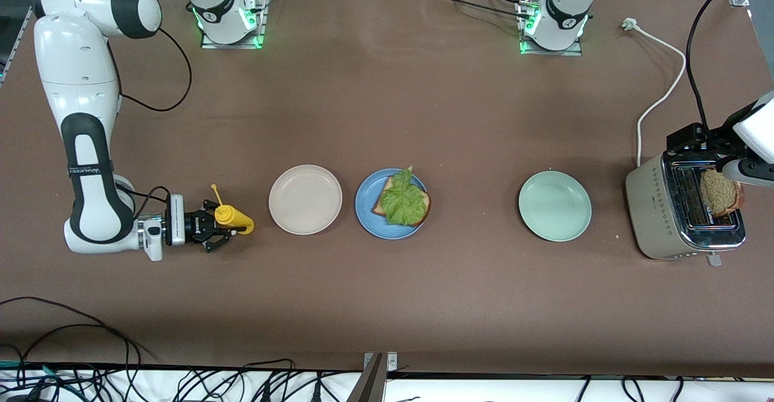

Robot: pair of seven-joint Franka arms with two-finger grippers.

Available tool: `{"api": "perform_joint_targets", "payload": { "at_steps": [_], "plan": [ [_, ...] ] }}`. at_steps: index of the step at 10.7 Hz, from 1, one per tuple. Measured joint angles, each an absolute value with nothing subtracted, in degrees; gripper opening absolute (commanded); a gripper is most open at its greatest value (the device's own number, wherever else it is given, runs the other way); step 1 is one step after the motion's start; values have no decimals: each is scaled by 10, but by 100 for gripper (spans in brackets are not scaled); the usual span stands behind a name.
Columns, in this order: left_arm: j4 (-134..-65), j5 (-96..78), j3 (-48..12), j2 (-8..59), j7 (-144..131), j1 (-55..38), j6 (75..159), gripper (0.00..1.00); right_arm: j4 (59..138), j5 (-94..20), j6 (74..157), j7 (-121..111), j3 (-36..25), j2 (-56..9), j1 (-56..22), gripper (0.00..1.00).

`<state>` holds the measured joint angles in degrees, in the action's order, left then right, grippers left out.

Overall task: Make sandwich in blue plate with both arms
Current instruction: 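Set the mustard bottle upright and open the right gripper, then withdraw the right gripper away from the mustard bottle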

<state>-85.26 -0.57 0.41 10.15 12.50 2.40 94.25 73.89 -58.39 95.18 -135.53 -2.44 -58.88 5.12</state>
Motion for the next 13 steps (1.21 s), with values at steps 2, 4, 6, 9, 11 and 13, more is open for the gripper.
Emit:
{"api": "perform_joint_targets", "payload": {
  "at_steps": [2, 4, 6, 9, 11, 13],
  "plan": [
    [-853, -6, 4, 102, 125, 24, 943, 100, 738, -584, 953, -1357, -24, -589, 52, 100],
    [-853, -6, 5, 102, 125, 24, 943, 100, 736, -584, 953, -1357, -29, -589, 55, 100],
    [-853, -6, 5, 102, 125, 27, 943, 100, 730, -584, 937, -1357, -62, -586, 57, 100],
    [-852, -6, 6, 102, 125, 29, 942, 100, 725, -536, 911, -1332, -116, -544, 57, 100],
    [-852, -6, 6, 102, 125, 31, 942, 100, 727, -467, 907, -1229, -121, -489, 57, 100],
    [-852, -6, 6, 103, 125, 32, 942, 100, 738, -386, 902, -1059, -121, -413, 46, 100]
  ]
}}
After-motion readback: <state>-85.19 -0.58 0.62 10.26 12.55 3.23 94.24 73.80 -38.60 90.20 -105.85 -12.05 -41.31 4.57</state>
